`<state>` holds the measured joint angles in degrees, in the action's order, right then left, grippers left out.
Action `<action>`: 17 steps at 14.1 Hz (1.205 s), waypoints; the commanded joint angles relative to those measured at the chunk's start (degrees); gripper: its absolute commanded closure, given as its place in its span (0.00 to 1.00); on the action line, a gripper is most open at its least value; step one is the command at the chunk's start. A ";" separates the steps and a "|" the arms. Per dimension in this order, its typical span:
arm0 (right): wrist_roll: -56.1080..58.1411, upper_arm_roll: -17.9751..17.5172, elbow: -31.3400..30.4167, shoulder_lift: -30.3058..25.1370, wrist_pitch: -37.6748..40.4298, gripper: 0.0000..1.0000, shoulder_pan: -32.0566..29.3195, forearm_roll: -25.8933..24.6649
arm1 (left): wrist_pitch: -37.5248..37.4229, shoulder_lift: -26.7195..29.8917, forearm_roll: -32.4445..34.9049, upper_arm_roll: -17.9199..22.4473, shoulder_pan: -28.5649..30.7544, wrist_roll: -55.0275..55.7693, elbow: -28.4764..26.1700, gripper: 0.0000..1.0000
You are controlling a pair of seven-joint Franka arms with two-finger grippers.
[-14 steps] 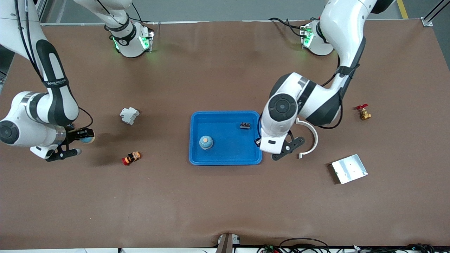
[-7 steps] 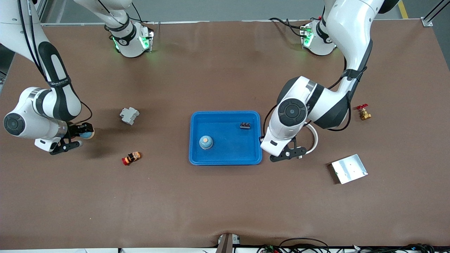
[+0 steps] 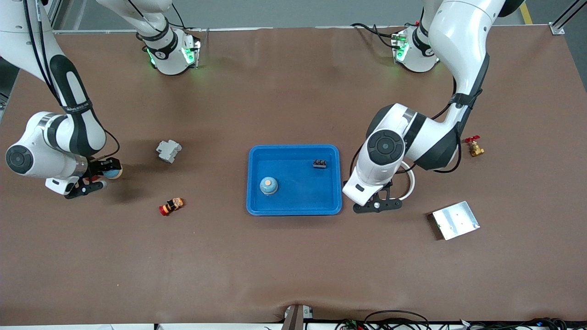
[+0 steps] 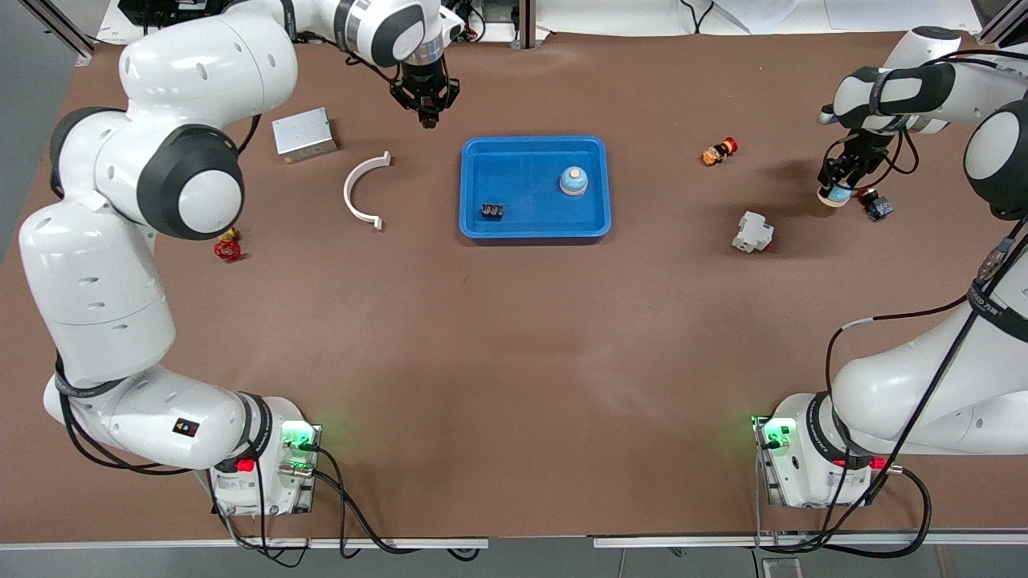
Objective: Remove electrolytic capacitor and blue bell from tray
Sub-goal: 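Carry the bell out with the right gripper while the left gripper lifts the capacitor, then set the bell beside the red button and return the right gripper to the tray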
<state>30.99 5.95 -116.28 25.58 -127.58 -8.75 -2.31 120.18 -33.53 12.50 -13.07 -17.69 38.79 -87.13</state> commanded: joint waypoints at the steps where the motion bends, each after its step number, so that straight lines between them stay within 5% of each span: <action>1: -0.14 -0.15 -0.62 -0.26 -0.48 0.00 -0.30 -0.94 | 11.81 8.21 0.95 -0.64 2.84 -3.09 -14.88 1.00; 8: -4.59 -0.50 8.43 -1.31 10.42 0.00 5.83 1.34 | 17.79 6.21 4.54 -0.64 3.19 -6.79 -21.23 1.00; 17: -53.96 -0.94 22.20 2.88 13.59 0.00 29.38 9.15 | 20.71 2.95 5.43 -0.64 8.20 -16.81 -23.34 1.00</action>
<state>-13.88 4.52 -98.97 24.98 -114.72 17.30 4.82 139.54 -31.69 16.73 -13.14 -10.48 22.82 -108.86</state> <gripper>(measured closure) 0.000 0.700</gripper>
